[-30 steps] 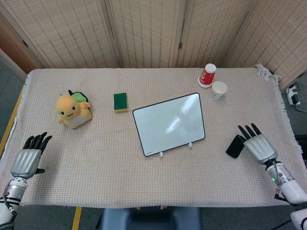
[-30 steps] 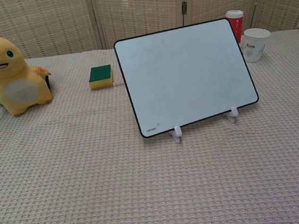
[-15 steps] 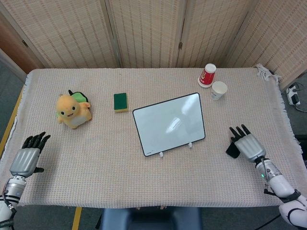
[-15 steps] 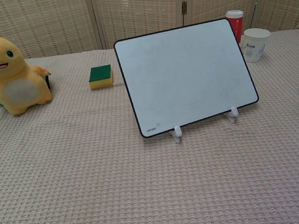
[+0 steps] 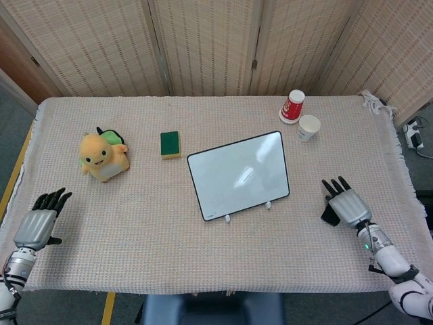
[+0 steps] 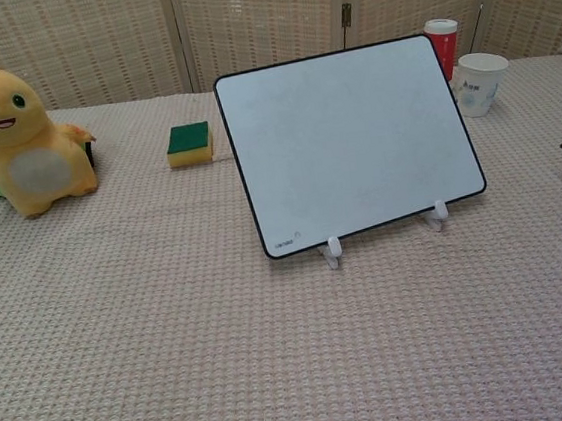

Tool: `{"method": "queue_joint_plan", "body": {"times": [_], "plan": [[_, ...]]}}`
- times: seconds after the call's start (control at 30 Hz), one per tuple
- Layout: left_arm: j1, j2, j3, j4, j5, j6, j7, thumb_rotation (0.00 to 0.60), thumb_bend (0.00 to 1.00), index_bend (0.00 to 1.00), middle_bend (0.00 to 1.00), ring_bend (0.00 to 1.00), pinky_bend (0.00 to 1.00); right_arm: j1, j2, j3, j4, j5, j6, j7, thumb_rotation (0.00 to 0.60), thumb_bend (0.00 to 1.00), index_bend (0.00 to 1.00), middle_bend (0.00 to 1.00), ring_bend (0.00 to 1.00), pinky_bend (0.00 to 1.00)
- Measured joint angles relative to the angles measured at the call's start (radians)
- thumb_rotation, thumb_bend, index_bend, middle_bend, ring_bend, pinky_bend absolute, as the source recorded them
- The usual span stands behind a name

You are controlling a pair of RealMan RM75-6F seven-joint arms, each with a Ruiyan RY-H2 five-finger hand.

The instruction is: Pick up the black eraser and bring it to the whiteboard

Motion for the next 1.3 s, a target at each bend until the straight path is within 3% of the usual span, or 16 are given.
{"method": "queue_joint_plan", "body": {"times": [0.2, 0.53, 0.77, 0.97, 1.13, 1.3], "plan": [[-0.009, 0.006, 0.004, 0.000, 0.005, -0.014, -0.024, 0.600, 0.23, 0.00, 0.00, 0.00, 0.00, 0.008, -0.019, -0.004, 0.030, -0.001, -0.001, 0.002, 0.600, 0.25, 0.42, 0.00, 0.06, 0.00], [-0.017, 0.001, 0.006, 0.006, -0.005, -0.027, -0.016, 0.600, 0.23, 0.00, 0.00, 0.00, 0.00, -0.007, -0.070, -0.007, 0.118, -0.033, 0.103, 0.046, 0.600, 0.25, 0.68, 0.13, 0.18, 0.00], [-0.011, 0.005, 0.009, -0.003, -0.003, -0.012, -0.012, 0.600, 0.23, 0.00, 0.00, 0.00, 0.00, -0.024, -0.077, -0.002, 0.126, -0.064, 0.207, 0.100, 0.600, 0.25, 0.69, 0.16, 0.20, 0.00], [-0.006, 0.008, 0.013, -0.008, 0.002, -0.001, -0.010, 0.600, 0.23, 0.00, 0.00, 0.00, 0.00, -0.029, -0.092, 0.027, 0.104, -0.112, 0.369, 0.191, 0.600, 0.25, 0.69, 0.18, 0.14, 0.00], [-0.008, 0.013, 0.016, -0.013, 0.002, -0.010, -0.017, 0.600, 0.23, 0.00, 0.00, 0.00, 0.00, -0.011, -0.177, 0.066, 0.138, -0.165, 0.501, 0.231, 0.600, 0.25, 0.69, 0.18, 0.13, 0.00], [-0.013, 0.014, 0.019, -0.009, 0.005, -0.019, -0.021, 0.600, 0.23, 0.00, 0.00, 0.00, 0.00, 0.032, -0.233, 0.108, 0.164, -0.178, 0.521, 0.175, 0.600, 0.25, 0.69, 0.18, 0.13, 0.00]]}}
